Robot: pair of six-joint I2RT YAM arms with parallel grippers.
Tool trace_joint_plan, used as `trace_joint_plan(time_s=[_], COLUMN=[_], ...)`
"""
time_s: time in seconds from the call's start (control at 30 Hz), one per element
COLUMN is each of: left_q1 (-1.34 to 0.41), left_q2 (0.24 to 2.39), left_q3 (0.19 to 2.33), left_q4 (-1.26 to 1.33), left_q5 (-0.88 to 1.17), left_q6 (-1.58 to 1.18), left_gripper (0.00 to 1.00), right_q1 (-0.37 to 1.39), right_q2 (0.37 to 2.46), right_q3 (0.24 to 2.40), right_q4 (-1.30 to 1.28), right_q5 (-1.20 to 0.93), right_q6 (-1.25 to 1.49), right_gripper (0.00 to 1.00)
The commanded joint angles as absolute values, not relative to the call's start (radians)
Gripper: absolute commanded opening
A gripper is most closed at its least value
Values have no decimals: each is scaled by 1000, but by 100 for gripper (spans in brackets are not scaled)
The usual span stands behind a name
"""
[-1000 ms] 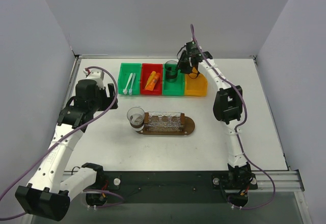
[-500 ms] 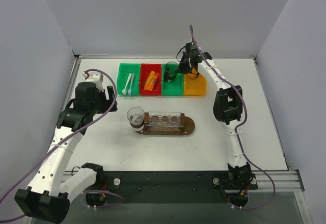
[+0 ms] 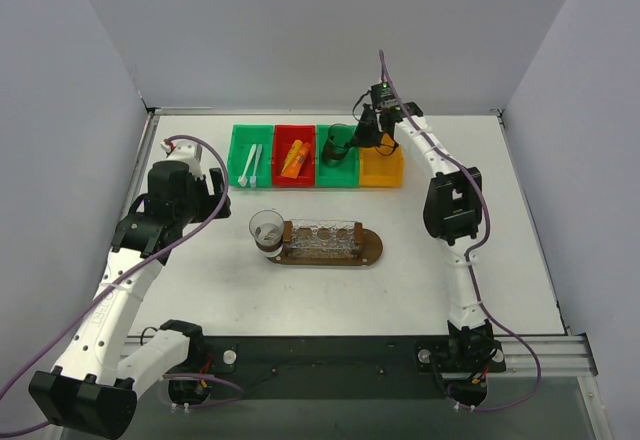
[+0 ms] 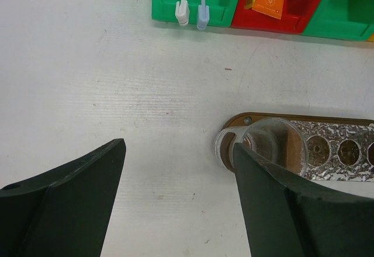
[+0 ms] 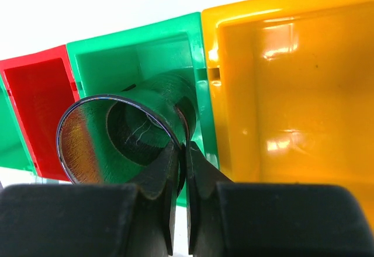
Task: Prepare toiletry sets of a toothbrush and toothpaste on the tray
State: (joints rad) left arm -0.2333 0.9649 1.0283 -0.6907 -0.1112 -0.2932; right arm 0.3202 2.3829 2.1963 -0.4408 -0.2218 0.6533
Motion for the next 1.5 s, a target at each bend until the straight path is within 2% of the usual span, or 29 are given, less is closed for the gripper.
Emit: trace_joint_plan(time_s=[0.0,0.53,0.83,1.13,1.47], left_q1=[-227,-241,-337,-370,-327], left_q2=[976,1189,1305,1304,1255], left_q3=[1089,1308,1413,1344,1278], left_q4=[-632,-532,-534,-453,-422], left_q5=[-94,40,43,100,101], left_q6=[-307,-336,-351,-376,-361], left_gripper=[85,84,84,84,84], right_q1=[290,227,219,215,213], right_q2=[2214,2065,1974,1898,1720], right_q3=[2188,2086,2000,1967,1796], right_q4=[-411,-393,-439,-520,-623], right_q5=[-298,-477,-489,-572,-578], right_q6=[634,572,480,368,238], right_gripper=[0,0,0,0,0])
